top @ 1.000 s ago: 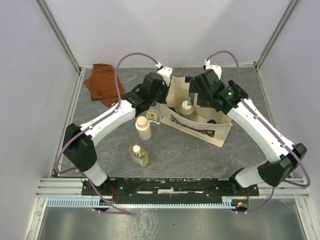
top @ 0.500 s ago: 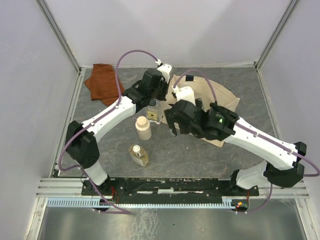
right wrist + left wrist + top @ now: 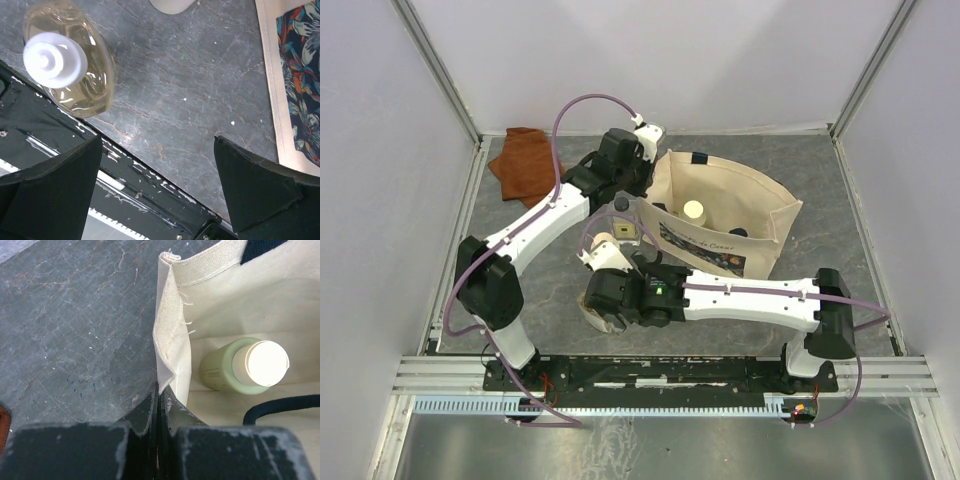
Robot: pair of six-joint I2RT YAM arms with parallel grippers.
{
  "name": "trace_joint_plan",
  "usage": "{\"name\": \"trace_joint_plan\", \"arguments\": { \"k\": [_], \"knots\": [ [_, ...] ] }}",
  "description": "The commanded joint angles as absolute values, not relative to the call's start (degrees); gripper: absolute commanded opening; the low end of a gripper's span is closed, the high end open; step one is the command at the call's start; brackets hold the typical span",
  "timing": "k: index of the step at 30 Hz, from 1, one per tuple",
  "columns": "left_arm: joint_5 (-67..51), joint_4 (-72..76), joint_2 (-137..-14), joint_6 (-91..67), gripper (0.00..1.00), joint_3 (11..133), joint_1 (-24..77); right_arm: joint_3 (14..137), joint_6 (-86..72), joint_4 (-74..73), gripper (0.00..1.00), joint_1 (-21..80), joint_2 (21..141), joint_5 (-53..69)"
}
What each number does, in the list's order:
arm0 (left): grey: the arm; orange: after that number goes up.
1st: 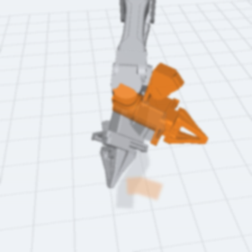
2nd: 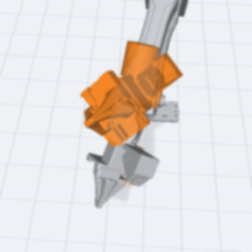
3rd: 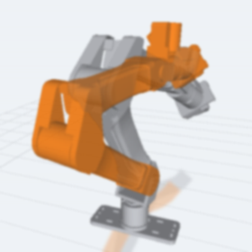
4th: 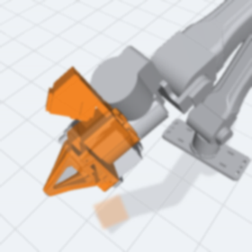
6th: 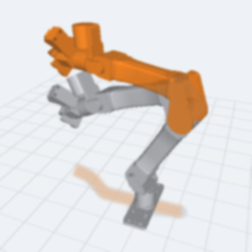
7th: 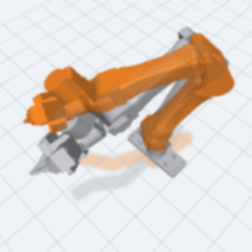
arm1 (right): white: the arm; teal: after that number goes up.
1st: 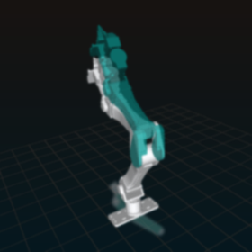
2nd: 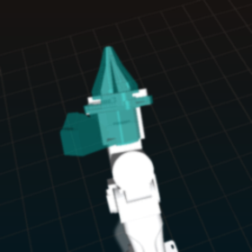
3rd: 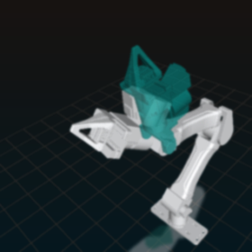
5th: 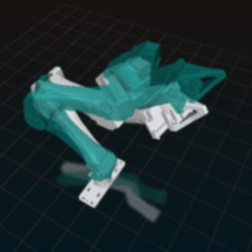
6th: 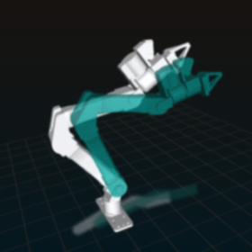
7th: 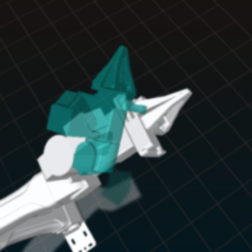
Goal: Place the personal care products into the canvas bag
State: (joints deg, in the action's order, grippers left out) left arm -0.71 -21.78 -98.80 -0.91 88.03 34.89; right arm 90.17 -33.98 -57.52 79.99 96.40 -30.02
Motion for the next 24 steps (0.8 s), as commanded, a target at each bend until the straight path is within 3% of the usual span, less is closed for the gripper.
{"name": "trace_joint_plan", "arguments": {
  "k": [1, 24],
  "knots": [
    [-4.87, -25.91, -99.37, 4.64, 0.03, 91.42, 32.71, 90.43, -31.46, -52.16, 1.00, 79.91, 96.05, -29.49],
    [-9.46, -28.34, -98.67, 7.38, 0.03, 91.73, 30.72, 92.35, -29.02, -44.25, 1.00, 79.90, 105.03, -22.38]
  ]
}}
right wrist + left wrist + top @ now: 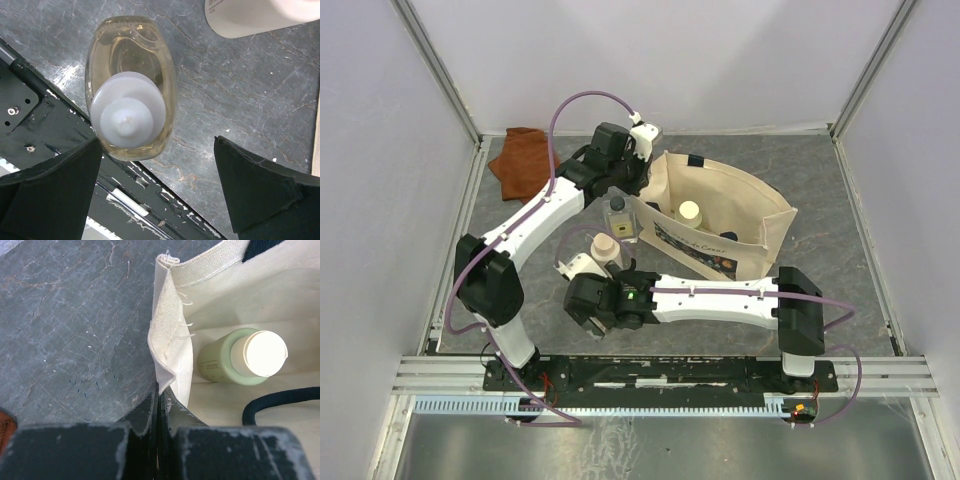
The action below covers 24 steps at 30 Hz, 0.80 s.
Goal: Place the personal care products into the canvas bag
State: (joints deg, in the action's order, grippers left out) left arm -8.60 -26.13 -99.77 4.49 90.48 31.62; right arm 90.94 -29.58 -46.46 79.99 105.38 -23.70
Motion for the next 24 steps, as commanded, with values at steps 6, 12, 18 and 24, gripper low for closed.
{"name": "trace_joint_plan", "arguments": {
  "k": [6, 12, 18, 24],
  "knots": [
    [-9.66, -28.36, -98.18, 7.27, 0.03, 91.27, 30.78, 92.40, -27.51, -41.65, 1.00, 79.94, 106.06, -20.92],
    [-9.53, -28.39, -97.88, 7.03, 0.03, 90.89, 30.81, 100.75, -25.19, -45.76, 1.00, 79.51, 113.26, -20.00],
    [-9.71, -28.31, -97.21, 6.83, 0.03, 90.15, 30.80, 99.09, -26.05, -44.00, 1.00, 77.70, 113.73, -18.81],
    [-9.58, -27.78, -96.65, 6.99, 0.03, 89.27, 30.77, 94.92, -26.82, -42.28, 0.95, 76.25, 112.50, -19.42]
  ]
}}
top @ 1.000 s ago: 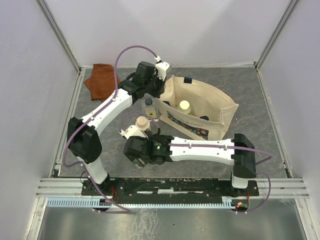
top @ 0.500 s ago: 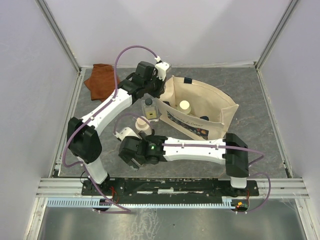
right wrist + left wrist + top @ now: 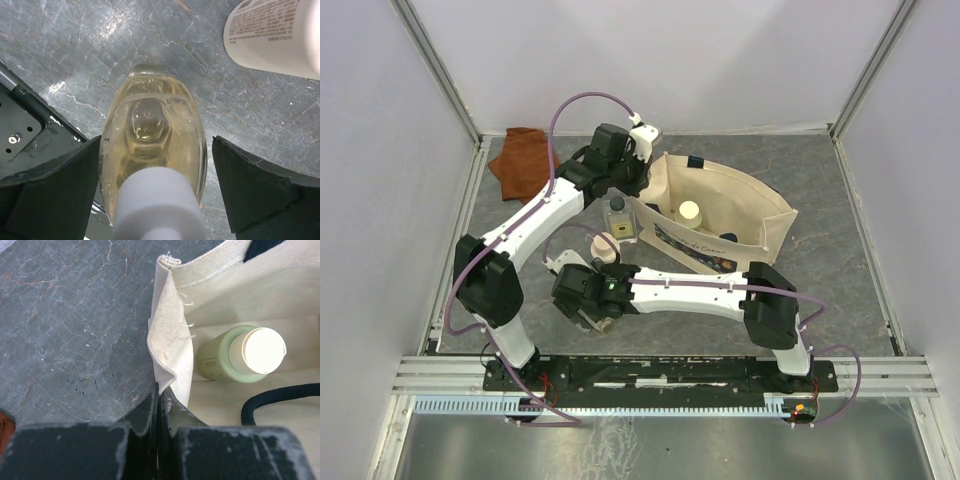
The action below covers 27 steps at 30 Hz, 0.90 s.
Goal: Place the personal care products into the canvas bag
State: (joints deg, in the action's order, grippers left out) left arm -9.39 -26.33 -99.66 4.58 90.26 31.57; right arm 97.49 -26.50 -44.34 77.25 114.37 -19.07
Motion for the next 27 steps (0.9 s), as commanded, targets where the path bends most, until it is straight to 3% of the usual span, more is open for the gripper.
{"name": "trace_joint_plan", "arguments": {
  "k": [1, 12, 16, 19, 27],
  "knots": [
    [-9.58, -27.65, -96.56, 7.00, 0.03, 89.13, 30.81, 94.16, -26.92, -41.69, 0.94, 76.11, 112.28, -19.42],
    [-9.40, -27.33, -96.62, 6.81, 0.03, 88.66, 30.78, 89.46, -28.18, -35.45, 0.84, 76.09, 111.79, -19.34],
    [-9.40, -27.32, -96.45, 6.87, 0.03, 88.59, 30.77, 90.79, -28.45, -37.84, 0.89, 76.10, 111.67, -19.58],
    [-9.35, -27.39, -96.41, 7.10, 0.03, 88.46, 30.76, 96.29, -28.31, -45.47, 0.99, 76.08, 113.11, -19.40],
    [-9.32, -28.57, -95.85, 7.46, 0.03, 89.02, 30.77, 106.47, -27.83, -58.70, 1.00, 75.87, 116.83, -15.53]
  ]
}}
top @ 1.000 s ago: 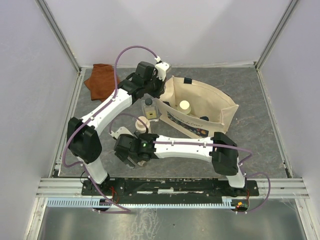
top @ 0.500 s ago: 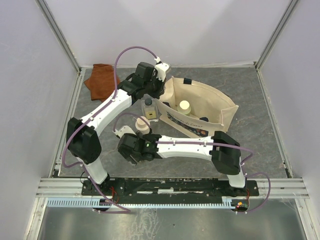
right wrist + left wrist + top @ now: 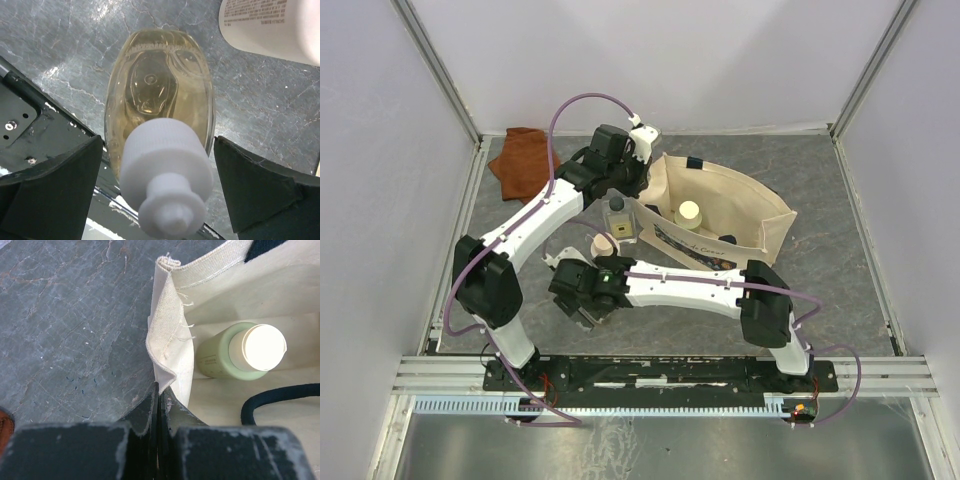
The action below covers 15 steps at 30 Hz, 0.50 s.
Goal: Place the personal care products into the canvas bag
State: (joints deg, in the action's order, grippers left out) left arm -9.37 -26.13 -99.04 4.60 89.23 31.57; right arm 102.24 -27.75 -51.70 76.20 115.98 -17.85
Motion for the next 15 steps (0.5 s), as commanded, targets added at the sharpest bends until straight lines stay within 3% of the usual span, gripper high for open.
{"name": "trace_joint_plan", "arguments": {
  "k": [1, 15],
  "knots": [
    [-9.34, -28.69, -95.76, 7.54, 0.03, 89.03, 30.76, 106.78, -27.76, -58.97, 1.00, 75.73, 116.93, -14.95],
    [-9.76, -29.05, -94.97, 7.75, 0.03, 88.99, 30.72, 114.91, -22.33, -62.46, 1.00, 72.93, 120.59, -11.21]
  ]
}}
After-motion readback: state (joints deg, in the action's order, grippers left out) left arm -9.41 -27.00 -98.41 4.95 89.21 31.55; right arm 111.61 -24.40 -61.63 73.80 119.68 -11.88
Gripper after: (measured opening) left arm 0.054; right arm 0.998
